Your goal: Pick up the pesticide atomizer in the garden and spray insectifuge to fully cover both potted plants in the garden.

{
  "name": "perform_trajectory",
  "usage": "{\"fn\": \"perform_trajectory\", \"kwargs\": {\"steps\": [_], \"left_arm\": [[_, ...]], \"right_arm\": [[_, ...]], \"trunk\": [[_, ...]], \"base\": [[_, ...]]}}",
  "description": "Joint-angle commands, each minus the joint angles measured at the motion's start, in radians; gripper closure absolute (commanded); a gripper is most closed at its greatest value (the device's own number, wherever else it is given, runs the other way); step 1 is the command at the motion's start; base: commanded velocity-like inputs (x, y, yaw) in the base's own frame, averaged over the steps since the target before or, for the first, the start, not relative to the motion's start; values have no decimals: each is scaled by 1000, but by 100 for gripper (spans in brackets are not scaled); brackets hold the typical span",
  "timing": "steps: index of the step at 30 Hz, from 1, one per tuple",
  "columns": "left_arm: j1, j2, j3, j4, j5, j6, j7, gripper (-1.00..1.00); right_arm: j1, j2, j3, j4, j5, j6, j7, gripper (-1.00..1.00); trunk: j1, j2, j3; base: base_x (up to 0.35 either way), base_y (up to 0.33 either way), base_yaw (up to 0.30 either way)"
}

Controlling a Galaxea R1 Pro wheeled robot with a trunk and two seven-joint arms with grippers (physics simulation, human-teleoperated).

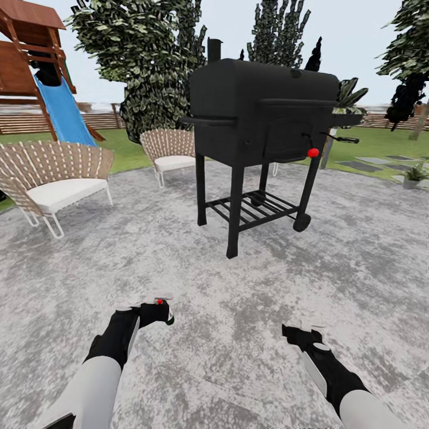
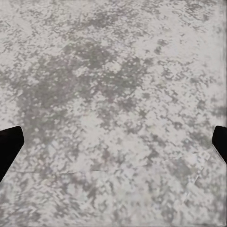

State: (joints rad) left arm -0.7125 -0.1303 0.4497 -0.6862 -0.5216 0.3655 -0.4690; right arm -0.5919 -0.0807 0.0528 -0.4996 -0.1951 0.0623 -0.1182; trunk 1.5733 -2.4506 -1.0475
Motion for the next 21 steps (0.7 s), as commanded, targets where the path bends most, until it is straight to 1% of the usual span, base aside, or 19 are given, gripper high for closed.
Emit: {"fn": "perform_trajectory", "kwargs": {"steps": [1,21], "left_arm": [[-1,-2,7,-2,-8,4,-10,100],[-1,-2,7,-1,-8,4,-10,100]], "right_arm": [[0,-1,6,-2,-9,5,-6,-100],[0,-1,7,0,-9,5,-6,-100]], "trunk": [[0,0,0],[0,0,21]], "base": [[2,2,-247],[0,0,-250]]}}
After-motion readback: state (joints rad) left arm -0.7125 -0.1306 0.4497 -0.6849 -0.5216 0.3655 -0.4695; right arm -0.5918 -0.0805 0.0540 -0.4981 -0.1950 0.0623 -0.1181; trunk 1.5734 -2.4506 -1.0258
